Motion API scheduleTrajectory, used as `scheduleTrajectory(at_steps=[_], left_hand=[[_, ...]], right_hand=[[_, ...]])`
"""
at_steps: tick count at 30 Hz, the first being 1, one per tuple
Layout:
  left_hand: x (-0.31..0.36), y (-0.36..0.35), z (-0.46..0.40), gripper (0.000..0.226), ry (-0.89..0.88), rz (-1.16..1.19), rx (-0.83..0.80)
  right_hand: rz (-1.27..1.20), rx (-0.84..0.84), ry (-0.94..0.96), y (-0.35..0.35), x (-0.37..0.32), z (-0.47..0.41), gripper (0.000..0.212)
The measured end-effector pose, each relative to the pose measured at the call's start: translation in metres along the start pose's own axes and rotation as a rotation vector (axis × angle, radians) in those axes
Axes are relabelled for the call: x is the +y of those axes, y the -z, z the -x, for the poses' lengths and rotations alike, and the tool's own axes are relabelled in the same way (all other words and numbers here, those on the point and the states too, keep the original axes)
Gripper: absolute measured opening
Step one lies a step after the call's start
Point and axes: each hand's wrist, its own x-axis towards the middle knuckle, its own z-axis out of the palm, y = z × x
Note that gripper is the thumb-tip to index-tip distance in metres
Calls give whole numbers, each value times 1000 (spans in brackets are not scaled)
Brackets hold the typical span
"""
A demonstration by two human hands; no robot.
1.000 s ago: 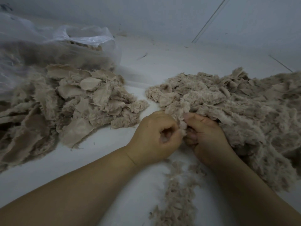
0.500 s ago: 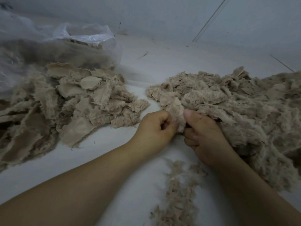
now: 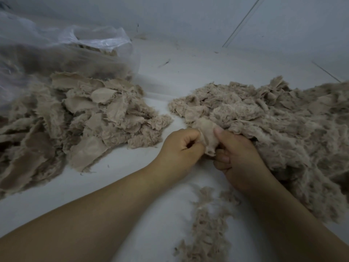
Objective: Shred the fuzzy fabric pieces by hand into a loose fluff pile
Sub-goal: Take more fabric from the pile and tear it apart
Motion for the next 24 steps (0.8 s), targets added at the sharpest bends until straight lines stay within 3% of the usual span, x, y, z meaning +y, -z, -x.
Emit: scheduleTrajectory(at_steps=[3,7,11,20,24], left_hand=[[1,-1,1,26,-53,-45,8],[-6,-1,-1,30,23,18,78],[-6,0,-1,48,150,-46,-20],[-4,5,-6,22,340,168,-146],[0,20,-9,20,337,148,-300]], right_hand=[[70,7,-1,-1,1,1,39],[-13,56,-19,-2,-1,-2,53],[2,51,-4,0,1,1,48],[-56,63,3,2,3,-2,42],[-70,49,5,0,1,3,24]])
